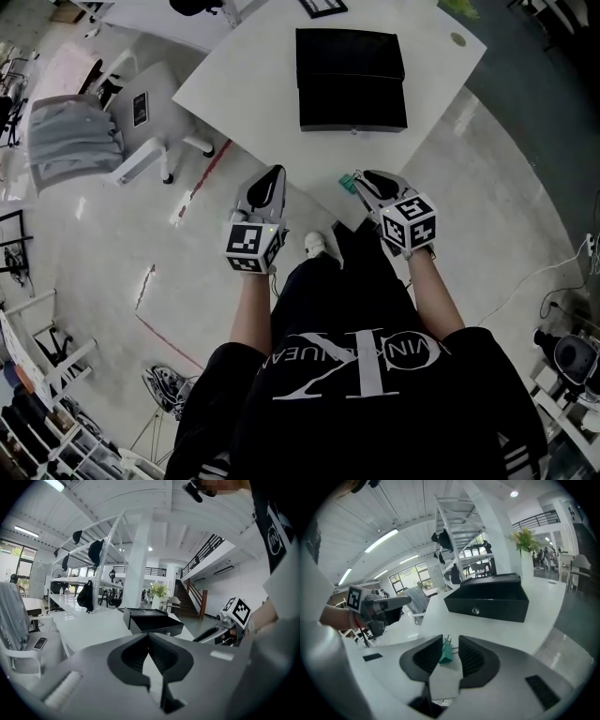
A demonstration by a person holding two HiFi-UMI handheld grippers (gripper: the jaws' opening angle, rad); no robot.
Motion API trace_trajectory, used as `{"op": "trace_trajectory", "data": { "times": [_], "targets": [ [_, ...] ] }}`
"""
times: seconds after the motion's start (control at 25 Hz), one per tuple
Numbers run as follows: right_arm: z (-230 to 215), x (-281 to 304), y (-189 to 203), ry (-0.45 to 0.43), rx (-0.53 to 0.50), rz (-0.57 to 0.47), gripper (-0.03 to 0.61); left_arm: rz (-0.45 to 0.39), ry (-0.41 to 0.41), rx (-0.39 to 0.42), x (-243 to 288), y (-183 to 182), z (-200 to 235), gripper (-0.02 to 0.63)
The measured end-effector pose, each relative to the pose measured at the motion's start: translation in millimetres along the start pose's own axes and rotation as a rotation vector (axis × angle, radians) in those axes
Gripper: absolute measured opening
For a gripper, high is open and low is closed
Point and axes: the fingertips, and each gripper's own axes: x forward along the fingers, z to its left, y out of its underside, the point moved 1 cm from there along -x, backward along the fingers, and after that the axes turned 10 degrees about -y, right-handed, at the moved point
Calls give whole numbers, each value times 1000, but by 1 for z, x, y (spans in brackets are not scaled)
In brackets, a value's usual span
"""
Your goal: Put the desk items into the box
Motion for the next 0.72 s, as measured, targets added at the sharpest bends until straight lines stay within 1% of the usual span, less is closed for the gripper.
{"op": "trace_trajectory", "data": {
  "times": [0.12, 0.2, 0.4, 0.6, 0.72],
  "targets": [
    [-6, 11, 4, -45, 16, 60, 86, 4, -35, 1, 8, -4, 10, 11],
    [-6, 14, 4, -94, 52, 84, 86, 0, -57, -10, 13, -9, 17, 11],
    [-4, 19, 5, -207, 177, 87, 83, -1, -84, -26, 26, -16, 21, 11],
    [-4, 20, -2, -261, 192, 71, 24, 2, -83, -41, 43, -18, 19, 11],
    [-5, 18, -11, -272, 179, 56, 21, -2, -86, -49, 50, -21, 20, 11]
  ]
}}
